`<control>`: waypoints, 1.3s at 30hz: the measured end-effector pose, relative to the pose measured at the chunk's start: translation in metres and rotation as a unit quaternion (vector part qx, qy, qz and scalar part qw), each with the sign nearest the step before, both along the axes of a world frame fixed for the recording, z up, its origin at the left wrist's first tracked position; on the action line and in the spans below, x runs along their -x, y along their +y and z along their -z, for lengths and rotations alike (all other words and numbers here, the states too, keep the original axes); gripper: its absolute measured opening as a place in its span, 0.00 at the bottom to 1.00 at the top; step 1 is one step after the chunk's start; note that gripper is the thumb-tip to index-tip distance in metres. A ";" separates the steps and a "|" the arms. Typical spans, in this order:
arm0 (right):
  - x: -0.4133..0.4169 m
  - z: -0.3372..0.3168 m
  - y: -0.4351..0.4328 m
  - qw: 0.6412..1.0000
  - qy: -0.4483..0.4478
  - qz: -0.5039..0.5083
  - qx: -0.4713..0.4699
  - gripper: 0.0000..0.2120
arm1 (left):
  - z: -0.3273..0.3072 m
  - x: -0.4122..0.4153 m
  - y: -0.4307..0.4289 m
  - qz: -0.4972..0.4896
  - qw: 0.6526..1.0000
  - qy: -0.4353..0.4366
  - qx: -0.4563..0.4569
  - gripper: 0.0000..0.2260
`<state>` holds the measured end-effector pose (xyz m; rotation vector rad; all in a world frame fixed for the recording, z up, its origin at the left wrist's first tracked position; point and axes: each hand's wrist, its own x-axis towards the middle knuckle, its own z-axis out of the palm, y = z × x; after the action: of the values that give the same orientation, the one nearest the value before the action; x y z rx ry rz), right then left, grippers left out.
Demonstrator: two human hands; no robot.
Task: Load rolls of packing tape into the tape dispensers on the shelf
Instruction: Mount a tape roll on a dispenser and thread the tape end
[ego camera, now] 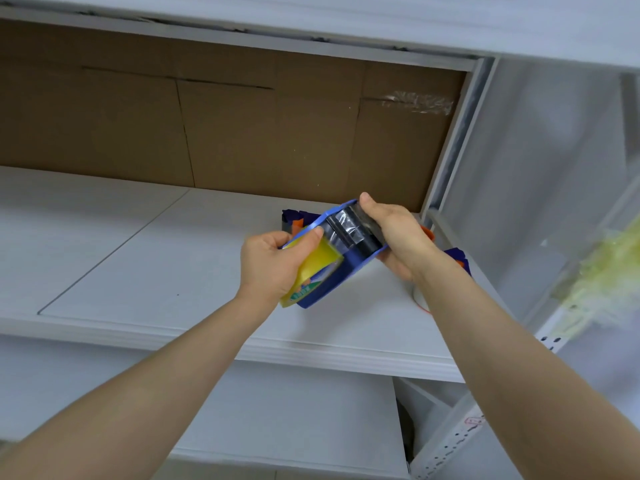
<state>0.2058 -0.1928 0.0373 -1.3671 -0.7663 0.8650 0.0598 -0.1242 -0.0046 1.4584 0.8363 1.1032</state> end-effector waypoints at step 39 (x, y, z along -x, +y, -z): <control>0.060 0.081 0.056 0.982 -0.127 0.026 0.134 0.09 | 0.005 0.045 0.067 0.055 0.960 0.244 0.126 0.07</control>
<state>0.1461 -0.1370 -0.0437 -1.7535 -0.8257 0.7798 0.0144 -0.0576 -0.0092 1.5570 1.1751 0.5279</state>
